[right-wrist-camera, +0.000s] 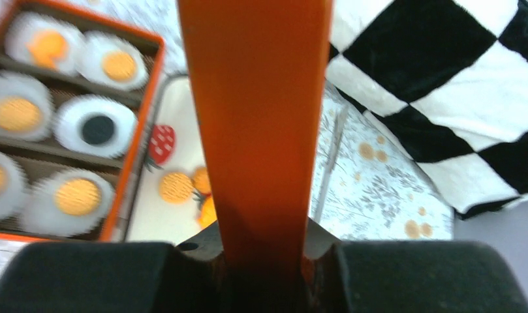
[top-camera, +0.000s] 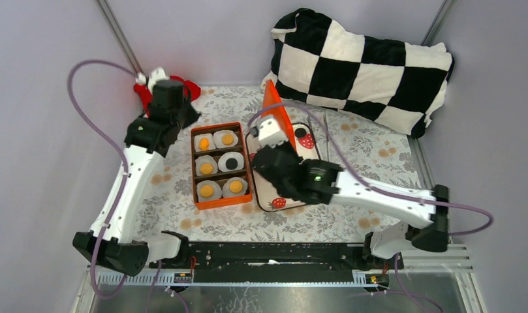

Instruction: Pack the cookies

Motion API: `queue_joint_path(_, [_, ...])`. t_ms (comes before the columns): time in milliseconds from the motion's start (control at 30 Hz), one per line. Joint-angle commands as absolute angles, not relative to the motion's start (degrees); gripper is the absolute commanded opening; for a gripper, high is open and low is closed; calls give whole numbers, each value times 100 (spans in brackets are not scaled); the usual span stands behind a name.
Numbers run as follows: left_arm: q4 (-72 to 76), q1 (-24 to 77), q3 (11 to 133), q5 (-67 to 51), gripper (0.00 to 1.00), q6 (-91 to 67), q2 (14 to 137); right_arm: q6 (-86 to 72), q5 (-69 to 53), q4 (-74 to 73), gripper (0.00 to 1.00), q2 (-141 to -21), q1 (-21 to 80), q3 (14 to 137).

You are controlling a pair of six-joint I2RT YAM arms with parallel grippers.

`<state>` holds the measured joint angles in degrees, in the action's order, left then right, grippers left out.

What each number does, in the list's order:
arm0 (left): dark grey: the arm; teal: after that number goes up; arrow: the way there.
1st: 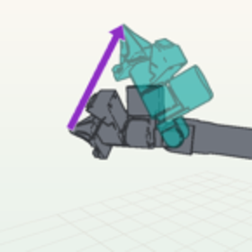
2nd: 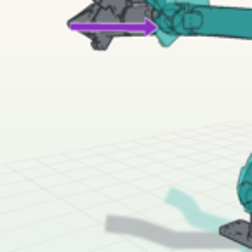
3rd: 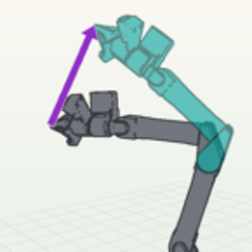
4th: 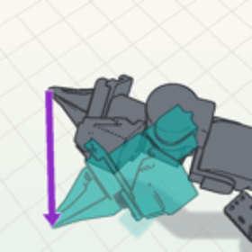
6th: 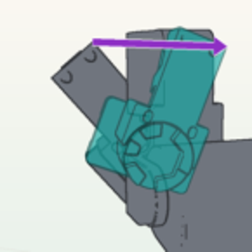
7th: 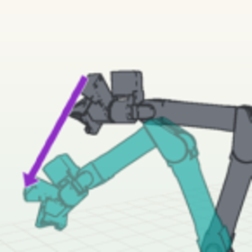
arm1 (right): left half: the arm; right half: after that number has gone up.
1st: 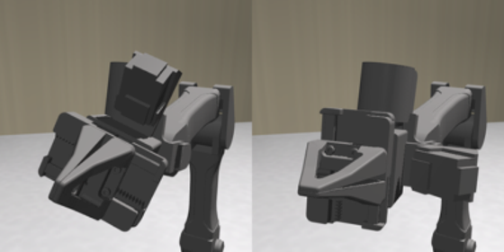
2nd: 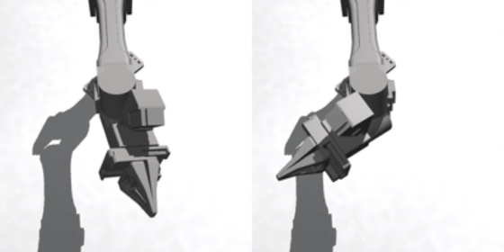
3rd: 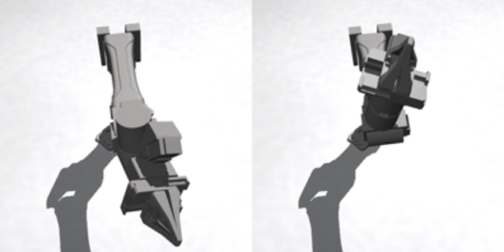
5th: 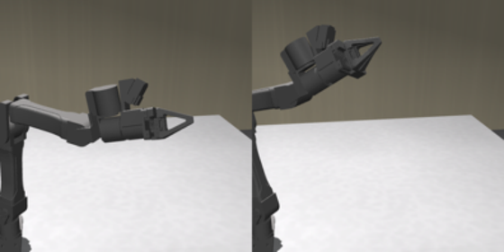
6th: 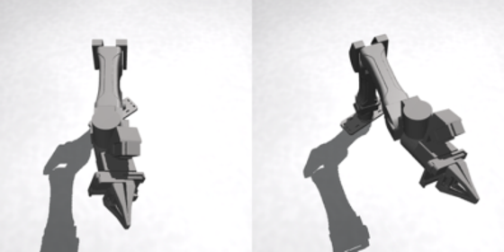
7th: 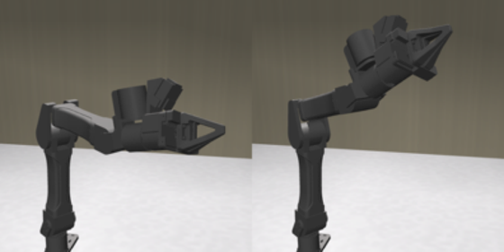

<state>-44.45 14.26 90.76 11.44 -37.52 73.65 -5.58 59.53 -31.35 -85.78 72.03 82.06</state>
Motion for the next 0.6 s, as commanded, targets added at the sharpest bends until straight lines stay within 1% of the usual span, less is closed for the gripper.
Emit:
queue_joint_path(0, [-5668, 1420, 7250, 3320, 0, -4639, 7361, -906, 5521, -3020, 0, -7504, 7169, 8891])
queue_joint_path(100, [-5689, 1419, 6313, 3563, 0, -5164, 7219, -1132, 5048, -3269, 0, -7230, 7155, 9088])
queue_joint_path(300, [-5684, 1419, 5180, 3540, 0, -5692, 7455, -1353, 4470, -3788, 0, -7153, 7154, 9351])
queue_joint_path(500, [-5623, 1665, 4893, 3276, 0, -5918, 7987, -1380, 4470, -3876, 0, -7050, 7137, 9400])
queue_joint_path(567, [-5469, 1906, 4673, 3047, 0, -6033, 8135, -1359, 4498, -3906, 0, -7036, 7137, 9460])
